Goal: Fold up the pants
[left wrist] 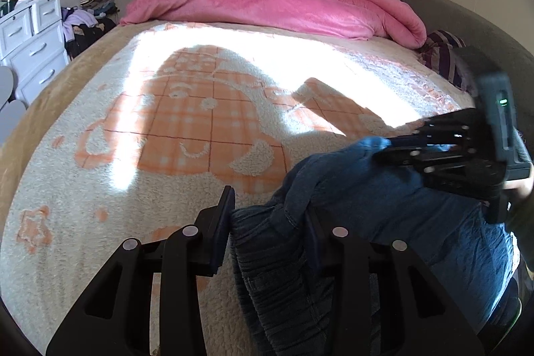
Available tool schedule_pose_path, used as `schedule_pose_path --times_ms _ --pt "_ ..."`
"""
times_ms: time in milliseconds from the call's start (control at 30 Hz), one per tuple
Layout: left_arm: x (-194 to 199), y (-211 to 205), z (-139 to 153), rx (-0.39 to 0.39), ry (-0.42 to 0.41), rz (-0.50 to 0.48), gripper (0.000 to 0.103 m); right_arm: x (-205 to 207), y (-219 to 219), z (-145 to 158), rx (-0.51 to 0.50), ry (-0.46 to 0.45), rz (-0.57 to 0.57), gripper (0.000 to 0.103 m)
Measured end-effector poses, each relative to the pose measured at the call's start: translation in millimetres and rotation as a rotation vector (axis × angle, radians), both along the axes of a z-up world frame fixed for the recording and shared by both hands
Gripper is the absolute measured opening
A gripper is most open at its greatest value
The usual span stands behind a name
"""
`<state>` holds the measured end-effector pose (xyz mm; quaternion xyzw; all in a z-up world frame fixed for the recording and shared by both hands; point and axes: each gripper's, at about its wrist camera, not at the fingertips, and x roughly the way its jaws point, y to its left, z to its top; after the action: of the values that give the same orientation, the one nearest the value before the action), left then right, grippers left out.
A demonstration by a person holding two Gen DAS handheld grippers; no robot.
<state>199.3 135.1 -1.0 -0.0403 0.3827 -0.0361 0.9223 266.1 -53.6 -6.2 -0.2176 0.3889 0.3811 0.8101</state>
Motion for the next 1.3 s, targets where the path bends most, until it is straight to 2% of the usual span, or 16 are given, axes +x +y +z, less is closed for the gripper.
schedule_pose_path --times_ms 300,500,667,833,1000,1133,1300 --pt "-36 -16 26 0.059 -0.092 -0.026 0.036 -58 -38 46 0.123 -0.077 -0.043 0.006" --pt "-75 -24 39 0.062 -0.133 -0.055 0.036 -113 -50 60 0.175 -0.09 -0.034 0.006" --pt "-107 -26 40 0.043 -0.129 -0.075 0.037 -161 -56 54 0.176 -0.093 -0.021 0.006" --pt "-138 -30 30 0.058 -0.097 -0.107 0.038 -201 -57 37 0.165 -0.051 0.006 0.006" --pt "-160 -30 17 0.065 -0.063 -0.128 0.038 -228 -58 22 0.151 -0.021 0.021 0.006" --pt "-171 -29 4 0.031 -0.023 -0.123 0.039 -248 -57 8 0.142 0.011 0.024 0.006" --pt "-177 -25 -7 0.026 0.02 -0.122 0.043 -257 -56 -4 0.147 0.052 0.024 0.006"
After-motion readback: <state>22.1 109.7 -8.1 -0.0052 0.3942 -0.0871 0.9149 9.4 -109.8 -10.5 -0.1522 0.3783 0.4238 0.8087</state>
